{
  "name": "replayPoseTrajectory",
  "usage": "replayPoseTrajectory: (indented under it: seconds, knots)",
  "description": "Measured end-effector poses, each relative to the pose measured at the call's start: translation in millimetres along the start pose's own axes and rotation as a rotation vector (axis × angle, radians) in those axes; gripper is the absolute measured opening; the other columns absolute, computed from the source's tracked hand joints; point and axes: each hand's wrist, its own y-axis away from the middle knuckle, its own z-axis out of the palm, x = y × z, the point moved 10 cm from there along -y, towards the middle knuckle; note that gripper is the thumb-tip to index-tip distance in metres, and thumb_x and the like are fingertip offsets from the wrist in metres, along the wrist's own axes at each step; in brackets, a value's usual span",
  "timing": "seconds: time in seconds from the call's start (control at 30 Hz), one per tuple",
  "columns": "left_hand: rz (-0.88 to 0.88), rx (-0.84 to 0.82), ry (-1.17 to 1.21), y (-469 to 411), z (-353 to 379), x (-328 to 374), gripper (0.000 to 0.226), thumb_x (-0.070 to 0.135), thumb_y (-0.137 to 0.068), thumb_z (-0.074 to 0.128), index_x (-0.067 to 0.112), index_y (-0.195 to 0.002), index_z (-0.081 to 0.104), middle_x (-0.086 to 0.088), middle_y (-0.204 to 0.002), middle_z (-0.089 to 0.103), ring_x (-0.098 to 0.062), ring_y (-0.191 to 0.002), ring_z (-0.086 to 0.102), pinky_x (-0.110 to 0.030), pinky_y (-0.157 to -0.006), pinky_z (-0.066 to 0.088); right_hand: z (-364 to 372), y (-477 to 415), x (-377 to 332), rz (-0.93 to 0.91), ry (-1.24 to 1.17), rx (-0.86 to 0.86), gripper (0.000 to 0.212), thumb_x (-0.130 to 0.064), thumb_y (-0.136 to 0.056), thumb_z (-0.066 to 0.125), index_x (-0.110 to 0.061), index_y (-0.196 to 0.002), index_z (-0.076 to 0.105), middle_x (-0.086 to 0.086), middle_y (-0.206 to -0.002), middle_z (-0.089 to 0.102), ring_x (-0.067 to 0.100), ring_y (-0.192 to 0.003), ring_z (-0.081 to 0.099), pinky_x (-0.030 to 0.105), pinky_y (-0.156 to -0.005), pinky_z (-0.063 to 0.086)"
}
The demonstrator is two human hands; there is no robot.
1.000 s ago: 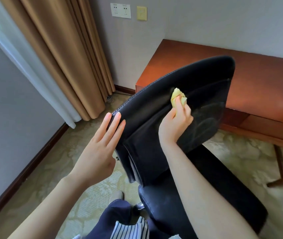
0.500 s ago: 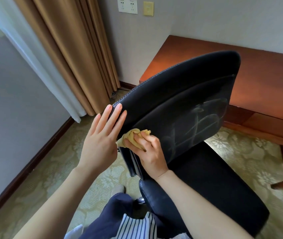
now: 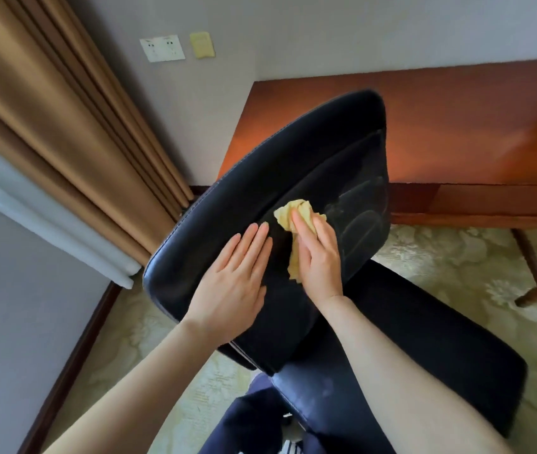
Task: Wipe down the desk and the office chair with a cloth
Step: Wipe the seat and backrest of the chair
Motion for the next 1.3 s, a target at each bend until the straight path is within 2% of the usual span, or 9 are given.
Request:
replayPoseTrajectory:
  seconds: [0.17, 0.27, 0.37, 0.6, 0.83, 1.0, 1.1, 1.17, 1.3]
  knots:
    - [0.049, 0.022, 0.011, -10, 17, 4, 0.067, 0.042, -0.094, 0.034, 0.0, -0.146, 0.029, -0.021, -0.155, 0.017, -0.034, -0.144, 0.016, -0.045, -0.118, 0.007, -25, -50, 47, 0.215, -0.022, 0.119, 0.044, -0.005, -0.096, 0.047, -0.015, -0.139, 0.045, 0.009, -0.14, 0.045, 0.021, -0.131, 0.036, 0.022, -0.109, 0.026]
    - [0.075, 0.052, 0.032, -17, 20, 3, 0.068, 0.043, -0.093, 0.032, -0.001, -0.145, 0.031, -0.021, -0.155, 0.018, -0.033, -0.144, 0.017, -0.045, -0.118, 0.008, -44, -80, 86, 0.381, -0.015, 0.21, 0.045, -0.005, -0.098, 0.042, -0.019, -0.141, 0.043, 0.004, -0.146, 0.039, 0.019, -0.135, 0.033, 0.014, -0.103, 0.022]
    - [0.086, 0.078, 0.054, -24, 20, 2, 0.068, 0.042, -0.092, 0.035, -0.001, -0.145, 0.032, -0.02, -0.155, 0.019, -0.032, -0.144, 0.019, -0.044, -0.118, 0.009, -61, -105, 120, 0.534, 0.021, 0.287, 0.046, -0.005, -0.1, 0.036, -0.02, -0.143, 0.039, 0.004, -0.148, 0.036, 0.019, -0.136, 0.032, 0.022, -0.107, 0.023]
    - [0.111, 0.082, 0.056, -35, 25, 1, 0.069, 0.042, -0.093, 0.034, -0.001, -0.147, 0.027, -0.02, -0.156, 0.017, -0.032, -0.145, 0.015, -0.044, -0.119, 0.006, -79, -116, 178, 0.882, -0.079, 0.441, 0.047, -0.006, -0.101, 0.032, -0.022, -0.144, 0.036, 0.003, -0.147, 0.037, 0.02, -0.133, 0.037, 0.021, -0.104, 0.025]
    - [0.122, 0.092, 0.071, -38, 27, -1, 0.07, 0.034, -0.088, 0.042, -0.001, -0.147, 0.025, -0.02, -0.156, 0.014, -0.033, -0.146, 0.011, -0.043, -0.119, 0.003, -41, -58, 123, 0.742, -0.106, 0.442, 0.045, -0.004, -0.099, 0.039, -0.02, -0.14, 0.044, 0.005, -0.148, 0.039, 0.019, -0.136, 0.035, 0.012, -0.103, 0.021]
    - [0.13, 0.07, 0.064, -38, 25, -1, 0.076, 0.026, -0.076, 0.041, -0.001, -0.146, 0.027, -0.021, -0.156, 0.015, -0.032, -0.146, 0.009, -0.042, -0.119, 0.003, 3, 10, 68, 0.613, -0.119, 0.36, 0.045, 0.003, -0.095, 0.045, -0.011, -0.137, 0.046, 0.011, -0.146, 0.04, 0.028, -0.139, 0.03, 0.026, -0.115, 0.019]
    - [0.121, 0.054, 0.065, -36, 25, -3, 0.08, 0.027, -0.072, 0.04, 0.0, -0.146, 0.027, -0.02, -0.156, 0.014, -0.032, -0.146, 0.008, -0.042, -0.119, 0.004, 24, 38, 37, 0.517, -0.159, 0.297, 0.048, 0.005, -0.093, 0.047, -0.012, -0.137, 0.044, -0.003, -0.144, 0.038, 0.01, -0.139, 0.025, 0.028, -0.117, 0.015]
    - [0.114, 0.047, 0.066, -35, 25, -1, 0.082, 0.026, -0.07, 0.042, -0.001, -0.146, 0.028, -0.02, -0.156, 0.015, -0.032, -0.146, 0.01, -0.041, -0.119, 0.005, 34, 58, 22, 0.505, -0.206, 0.262, 0.049, 0.0, -0.093, 0.048, -0.018, -0.137, 0.04, -0.005, -0.142, 0.036, 0.005, -0.138, 0.021, 0.032, -0.115, 0.019]
    - [0.084, 0.04, 0.089, -36, 20, -3, 0.073, 0.027, -0.076, 0.037, -0.002, -0.144, 0.033, -0.02, -0.154, 0.02, -0.033, -0.144, 0.017, -0.042, -0.117, 0.012, 50, 83, -14, 0.379, -0.234, 0.144, 0.042, -0.02, -0.098, 0.043, -0.024, -0.14, 0.042, 0.004, -0.137, 0.042, 0.015, -0.126, 0.033, 0.033, -0.106, 0.029]
